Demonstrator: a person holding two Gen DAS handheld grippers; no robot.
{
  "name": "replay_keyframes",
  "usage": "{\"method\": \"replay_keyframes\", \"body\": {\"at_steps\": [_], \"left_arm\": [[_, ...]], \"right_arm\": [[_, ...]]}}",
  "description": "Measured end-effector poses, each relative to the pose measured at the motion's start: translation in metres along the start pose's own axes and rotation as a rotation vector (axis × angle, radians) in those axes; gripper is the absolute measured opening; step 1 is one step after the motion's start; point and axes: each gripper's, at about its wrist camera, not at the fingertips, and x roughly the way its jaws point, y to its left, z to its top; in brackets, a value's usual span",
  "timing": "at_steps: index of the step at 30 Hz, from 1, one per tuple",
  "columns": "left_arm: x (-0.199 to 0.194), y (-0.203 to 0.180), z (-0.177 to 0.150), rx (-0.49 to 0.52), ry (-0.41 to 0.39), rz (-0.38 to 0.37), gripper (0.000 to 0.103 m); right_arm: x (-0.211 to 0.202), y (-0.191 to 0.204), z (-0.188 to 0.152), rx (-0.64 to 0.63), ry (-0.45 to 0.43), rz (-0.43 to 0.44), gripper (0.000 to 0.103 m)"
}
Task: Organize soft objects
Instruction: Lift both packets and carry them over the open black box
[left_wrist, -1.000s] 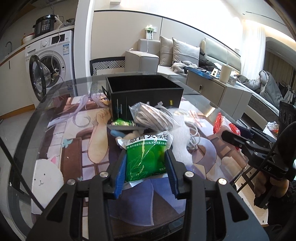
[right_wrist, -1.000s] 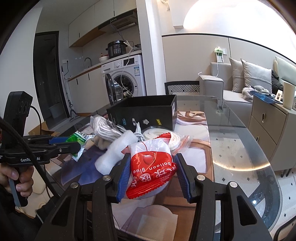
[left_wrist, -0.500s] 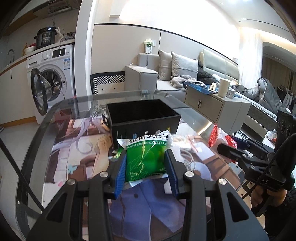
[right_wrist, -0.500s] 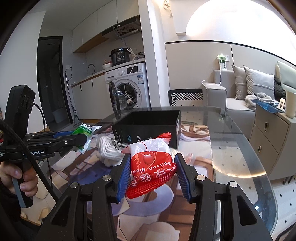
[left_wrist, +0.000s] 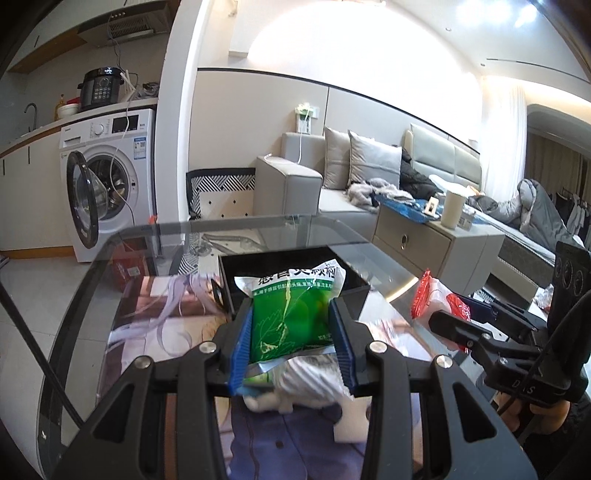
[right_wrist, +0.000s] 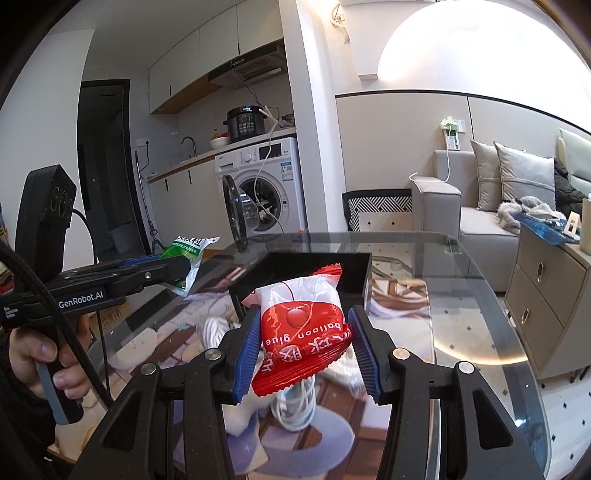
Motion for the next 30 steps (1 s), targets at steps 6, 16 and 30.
{"method": "replay_keyframes", "body": {"at_steps": [6, 16, 30], "left_arm": [[0.013, 0.003, 0.011, -0.016, -0.021, 0.006, 0.039], [0.035, 0.009, 0.024, -0.044, -0.038, 0.019, 0.039], [0.070, 0.014, 0.032, -0.043, -0.030, 0.061, 0.039]], "right_arm": [[0.012, -0.003, 0.019, 0.011, -0.013, 0.004, 0.048], [0.030, -0.009, 0.049, 0.020, -0.030, 0.005, 0.048], [0.075, -0.017, 0.066, 0.023, 0.000, 0.003, 0.048]]}}
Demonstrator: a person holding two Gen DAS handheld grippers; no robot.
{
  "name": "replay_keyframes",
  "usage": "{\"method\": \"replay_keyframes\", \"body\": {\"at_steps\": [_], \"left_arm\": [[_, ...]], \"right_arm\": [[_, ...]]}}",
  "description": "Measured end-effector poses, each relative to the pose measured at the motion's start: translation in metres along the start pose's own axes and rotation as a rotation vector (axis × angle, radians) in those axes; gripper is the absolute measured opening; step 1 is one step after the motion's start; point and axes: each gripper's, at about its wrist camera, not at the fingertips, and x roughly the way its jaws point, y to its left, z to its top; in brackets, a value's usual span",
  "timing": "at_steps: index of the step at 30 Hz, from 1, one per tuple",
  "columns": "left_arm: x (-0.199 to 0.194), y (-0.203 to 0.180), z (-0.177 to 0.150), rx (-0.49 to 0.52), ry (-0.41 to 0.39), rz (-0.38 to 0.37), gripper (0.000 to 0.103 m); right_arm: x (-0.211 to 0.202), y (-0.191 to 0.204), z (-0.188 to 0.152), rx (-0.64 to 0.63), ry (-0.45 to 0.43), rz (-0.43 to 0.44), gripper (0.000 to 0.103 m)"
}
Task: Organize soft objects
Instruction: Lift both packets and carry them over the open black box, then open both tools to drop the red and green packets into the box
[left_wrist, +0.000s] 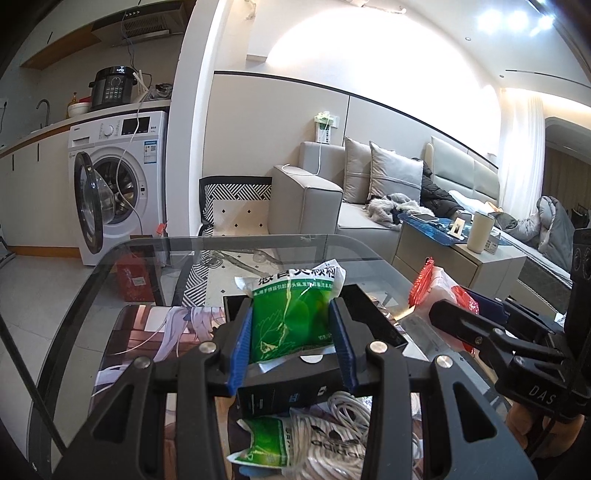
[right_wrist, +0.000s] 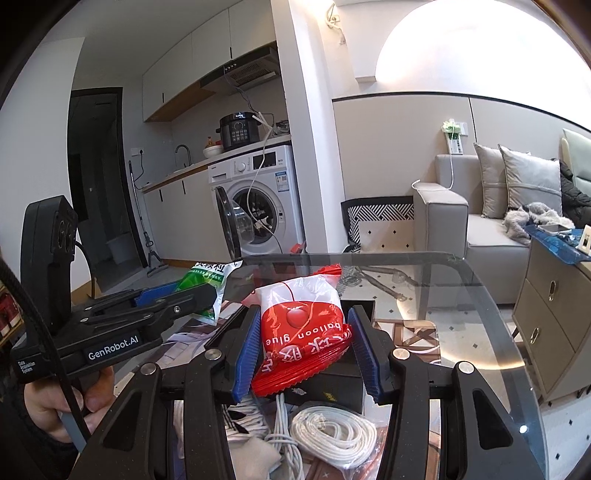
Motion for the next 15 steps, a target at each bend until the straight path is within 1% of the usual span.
{"method": "replay_keyframes", "body": {"at_steps": [8, 15], "left_arm": [[0.024, 0.005, -0.004, -0.014, 0.034, 0.008, 0.039], [0.037, 0.007, -0.005, -0.022, 0.045, 0.021, 0.039]], "right_arm": [[0.025, -0.007, -0.001, -0.008, 0.031, -0.001, 0.048], [0.047, -0.009, -0.002, -0.028, 0.059, 0.002, 0.048]]}}
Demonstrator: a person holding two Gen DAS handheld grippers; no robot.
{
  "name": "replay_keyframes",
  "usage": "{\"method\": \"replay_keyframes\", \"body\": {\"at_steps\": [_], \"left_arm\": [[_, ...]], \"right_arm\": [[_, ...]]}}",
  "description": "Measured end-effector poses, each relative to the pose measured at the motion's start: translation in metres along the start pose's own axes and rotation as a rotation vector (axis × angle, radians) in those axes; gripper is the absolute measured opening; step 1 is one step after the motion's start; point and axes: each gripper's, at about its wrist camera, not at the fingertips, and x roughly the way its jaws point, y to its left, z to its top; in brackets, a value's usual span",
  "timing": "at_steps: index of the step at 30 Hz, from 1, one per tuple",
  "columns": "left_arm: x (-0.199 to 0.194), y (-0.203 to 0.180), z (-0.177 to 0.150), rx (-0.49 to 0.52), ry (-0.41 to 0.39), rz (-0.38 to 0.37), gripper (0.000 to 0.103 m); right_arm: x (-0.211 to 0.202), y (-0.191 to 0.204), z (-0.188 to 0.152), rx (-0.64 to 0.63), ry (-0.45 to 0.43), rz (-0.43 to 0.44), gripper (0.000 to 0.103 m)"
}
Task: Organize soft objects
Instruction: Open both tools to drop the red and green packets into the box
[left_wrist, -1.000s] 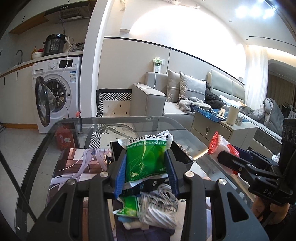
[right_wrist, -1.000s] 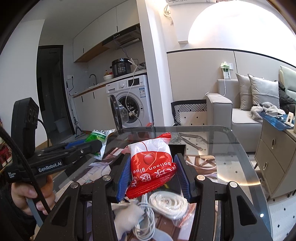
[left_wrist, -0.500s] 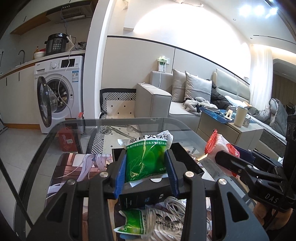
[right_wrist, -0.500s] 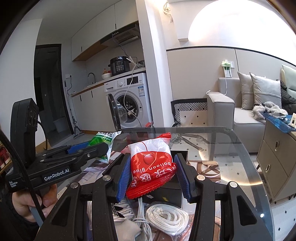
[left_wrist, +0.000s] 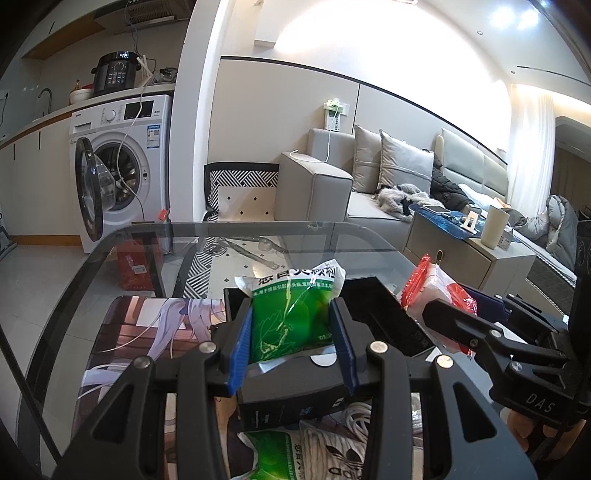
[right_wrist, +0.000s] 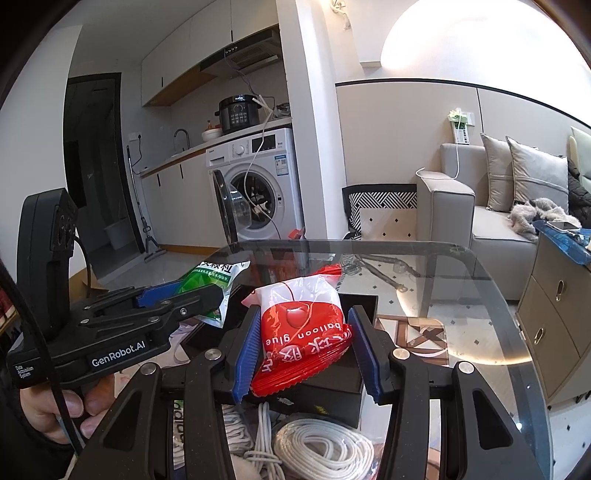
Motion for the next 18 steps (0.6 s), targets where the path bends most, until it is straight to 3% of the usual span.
{"method": "replay_keyframes", "body": {"at_steps": [18], "left_arm": [[0.019, 0.002, -0.003, 0.029, 0.036, 0.004, 0.039]], "right_arm": [[0.039, -0.009, -0.008, -0.018, 0.066, -0.007, 0.048]]}}
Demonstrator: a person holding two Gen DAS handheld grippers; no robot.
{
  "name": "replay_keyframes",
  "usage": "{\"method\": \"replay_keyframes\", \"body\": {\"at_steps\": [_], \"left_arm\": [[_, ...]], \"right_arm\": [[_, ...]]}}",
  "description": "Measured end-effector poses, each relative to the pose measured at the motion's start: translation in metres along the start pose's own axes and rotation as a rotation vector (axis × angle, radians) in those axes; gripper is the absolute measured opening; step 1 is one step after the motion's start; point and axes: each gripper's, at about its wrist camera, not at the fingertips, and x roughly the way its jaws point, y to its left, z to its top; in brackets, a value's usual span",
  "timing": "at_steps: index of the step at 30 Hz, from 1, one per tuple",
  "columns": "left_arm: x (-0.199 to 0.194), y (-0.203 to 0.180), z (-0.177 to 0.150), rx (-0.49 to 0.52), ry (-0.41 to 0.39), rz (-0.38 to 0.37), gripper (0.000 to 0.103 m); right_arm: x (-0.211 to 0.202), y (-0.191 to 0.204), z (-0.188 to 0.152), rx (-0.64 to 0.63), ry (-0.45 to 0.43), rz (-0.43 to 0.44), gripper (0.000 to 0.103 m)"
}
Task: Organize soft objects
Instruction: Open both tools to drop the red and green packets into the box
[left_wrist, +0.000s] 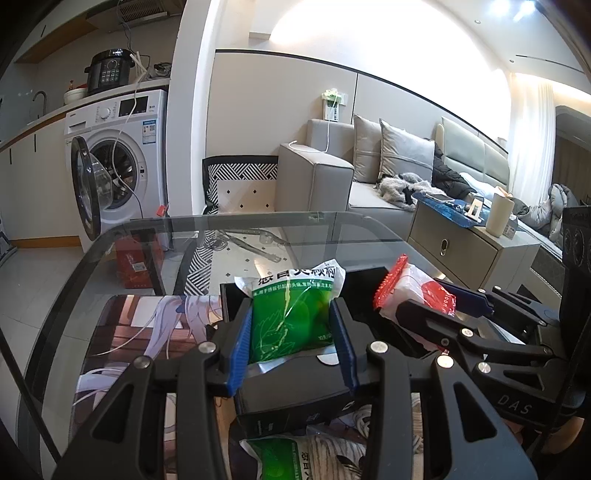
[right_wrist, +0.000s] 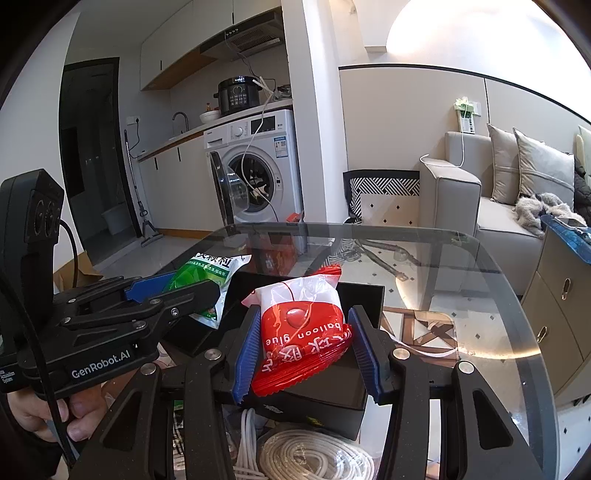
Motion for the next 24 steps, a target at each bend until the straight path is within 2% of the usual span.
{"method": "replay_keyframes", "body": {"at_steps": [17, 23, 24], "left_arm": [[0.021, -0.003, -0.003, 0.024, 0.080, -0.004, 0.042], [0.017, -0.003, -0.004, 0.034, 0.065, 0.000, 0.047], [0.016, -0.003, -0.004, 0.035, 0.064, 0.001, 0.052]], "right_arm": [[0.030, -0.009, -0.005, -0.017, 0.051, -0.023, 0.048], [0.027, -0.009, -0.007, -0.021, 0.038, -0.042, 0.058], [0.023, -0.009, -0.007, -0.021, 0.034, -0.043, 0.068]]}}
